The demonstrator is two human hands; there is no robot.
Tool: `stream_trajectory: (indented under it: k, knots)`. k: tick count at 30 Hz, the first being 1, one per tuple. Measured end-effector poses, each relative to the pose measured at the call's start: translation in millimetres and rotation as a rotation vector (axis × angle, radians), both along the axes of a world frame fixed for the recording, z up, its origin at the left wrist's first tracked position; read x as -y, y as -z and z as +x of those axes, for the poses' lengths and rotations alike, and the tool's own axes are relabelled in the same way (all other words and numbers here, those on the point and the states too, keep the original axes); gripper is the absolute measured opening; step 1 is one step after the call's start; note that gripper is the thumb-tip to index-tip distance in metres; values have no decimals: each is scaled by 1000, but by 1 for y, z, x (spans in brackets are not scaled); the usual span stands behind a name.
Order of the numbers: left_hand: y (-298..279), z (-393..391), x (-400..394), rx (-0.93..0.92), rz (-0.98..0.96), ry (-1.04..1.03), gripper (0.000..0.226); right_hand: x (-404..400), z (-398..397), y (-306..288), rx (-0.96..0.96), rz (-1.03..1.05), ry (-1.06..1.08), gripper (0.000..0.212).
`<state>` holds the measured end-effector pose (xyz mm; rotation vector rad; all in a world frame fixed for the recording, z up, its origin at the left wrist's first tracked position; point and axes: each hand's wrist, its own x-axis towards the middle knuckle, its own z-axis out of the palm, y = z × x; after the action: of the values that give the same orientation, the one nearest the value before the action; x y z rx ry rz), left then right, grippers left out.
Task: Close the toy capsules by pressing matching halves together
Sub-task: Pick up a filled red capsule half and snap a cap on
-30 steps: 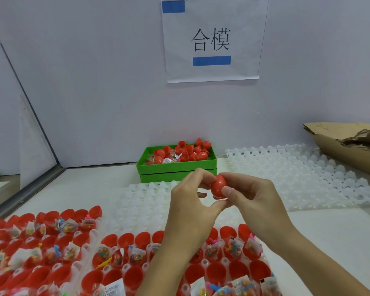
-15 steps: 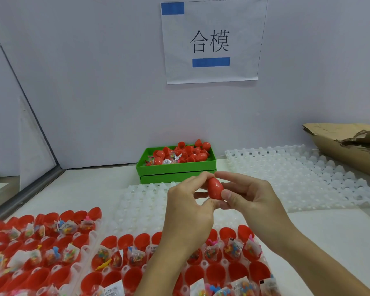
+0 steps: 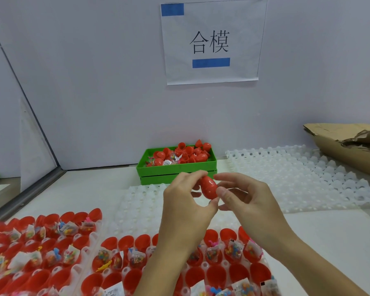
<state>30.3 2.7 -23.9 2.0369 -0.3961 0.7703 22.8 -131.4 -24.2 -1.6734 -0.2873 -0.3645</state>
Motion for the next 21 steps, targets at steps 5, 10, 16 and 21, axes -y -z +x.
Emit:
stream_trajectory:
  k: [5, 10, 16, 21]
  knots:
    - [-2, 0, 0, -19, 36, 37, 46, -1, 1, 2, -65, 41, 15, 24]
    - [-8, -2, -3, -102, -148, 164, 46, 3, 5, 2, -352, 511, -321, 27]
    - [0, -1, -1, -84, -30, 12, 44, -1, 3, 3, -248, 225, -138, 20]
    - [4, 0, 1, -36, 199, -58, 45, -7, -3, 5, -23, -159, 105, 21]
